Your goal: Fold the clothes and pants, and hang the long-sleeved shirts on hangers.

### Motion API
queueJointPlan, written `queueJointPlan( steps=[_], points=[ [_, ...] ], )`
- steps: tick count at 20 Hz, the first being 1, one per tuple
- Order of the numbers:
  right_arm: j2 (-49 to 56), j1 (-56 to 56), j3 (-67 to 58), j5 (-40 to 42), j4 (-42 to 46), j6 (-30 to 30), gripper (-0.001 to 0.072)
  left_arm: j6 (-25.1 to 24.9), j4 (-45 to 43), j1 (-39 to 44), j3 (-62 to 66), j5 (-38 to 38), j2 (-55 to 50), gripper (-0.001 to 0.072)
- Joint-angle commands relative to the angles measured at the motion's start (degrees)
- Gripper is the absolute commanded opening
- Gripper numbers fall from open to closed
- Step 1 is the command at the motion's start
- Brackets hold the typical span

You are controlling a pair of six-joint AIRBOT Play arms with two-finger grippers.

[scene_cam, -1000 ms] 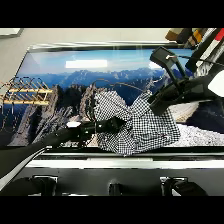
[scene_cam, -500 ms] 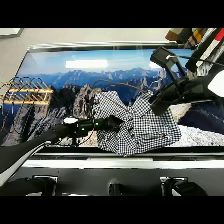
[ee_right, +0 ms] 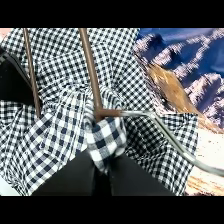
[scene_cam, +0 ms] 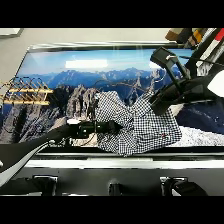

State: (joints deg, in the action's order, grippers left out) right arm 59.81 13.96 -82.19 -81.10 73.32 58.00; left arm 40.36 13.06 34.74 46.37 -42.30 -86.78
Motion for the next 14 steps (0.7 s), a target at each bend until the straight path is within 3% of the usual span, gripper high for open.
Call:
queueJointPlan(
  steps=[1,3,13,14],
  points=[
    [0.0,0.0,0.0,0.0,0.0,0.3,0.0028,-0.1,0.0,-1.5,0.0,-0.2,-0.4,0.0018],
    [0.0,0.0,0.0,0.0,0.0,0.3,0.0028,-0.1,0.0,-1.9,0.0,-0.3,-0.4,0.0054],
    [0.0,0.0,0.0,-1.5,0.0,1.4,0.0028,-0.1,0.4,-2.1,0.4,-0.5,-0.4,0.007],
    [0.0,0.0,0.0,-1.5,0.0,1.4,0.0028,-0.1,0.4,-2.1,0.4,-0.5,-0.4,0.019]
  ],
)
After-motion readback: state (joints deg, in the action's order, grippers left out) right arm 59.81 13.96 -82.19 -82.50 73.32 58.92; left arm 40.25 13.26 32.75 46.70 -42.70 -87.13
